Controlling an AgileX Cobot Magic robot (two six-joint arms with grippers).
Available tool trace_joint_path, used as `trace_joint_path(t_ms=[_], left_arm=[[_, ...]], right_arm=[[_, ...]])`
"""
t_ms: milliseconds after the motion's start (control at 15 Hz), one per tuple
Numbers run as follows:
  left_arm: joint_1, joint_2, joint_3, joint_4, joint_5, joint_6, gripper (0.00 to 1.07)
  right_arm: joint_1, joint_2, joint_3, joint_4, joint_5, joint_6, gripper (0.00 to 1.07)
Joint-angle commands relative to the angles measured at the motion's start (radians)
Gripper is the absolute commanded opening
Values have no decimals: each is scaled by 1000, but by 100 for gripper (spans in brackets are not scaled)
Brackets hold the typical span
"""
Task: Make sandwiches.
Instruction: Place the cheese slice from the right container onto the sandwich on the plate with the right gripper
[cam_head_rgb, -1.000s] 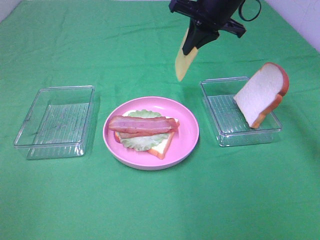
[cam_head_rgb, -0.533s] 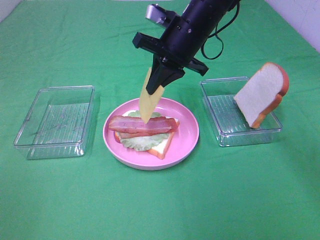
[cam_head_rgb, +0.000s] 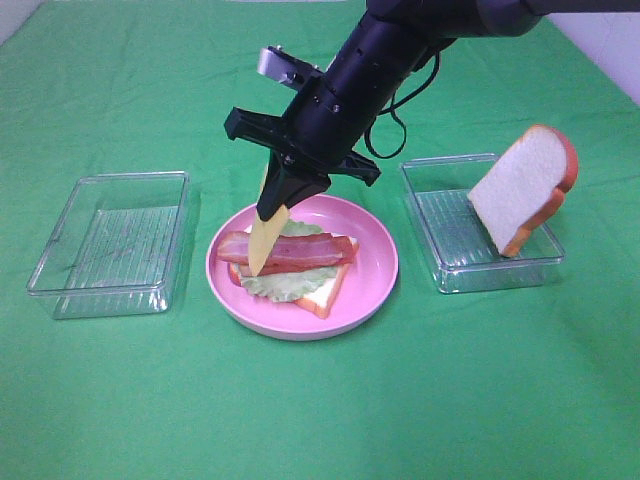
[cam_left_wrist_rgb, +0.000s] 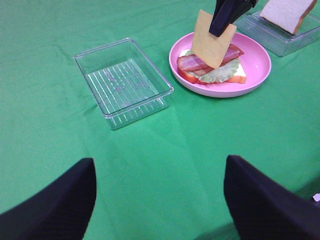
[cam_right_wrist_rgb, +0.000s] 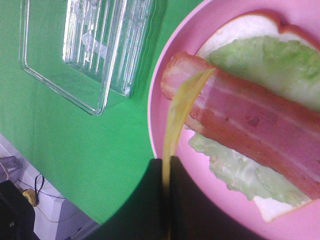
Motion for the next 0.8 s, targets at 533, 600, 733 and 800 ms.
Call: trace_joint_path(t_ms=[533,600,733,800], left_arm=[[-4,-24,7,-5,-6,0,69],[-4,-24,7,-5,-6,0,69],[-4,-24,7,-5,-6,0,69],[-4,-24,7,-5,-6,0,69]], right_arm=[[-3,37,6,-204,-6,109,0],[-3,37,6,-239,-6,133,0],[-3,37,6,-286,-26,179,7],[-3,37,6,-296,-40,181,17]])
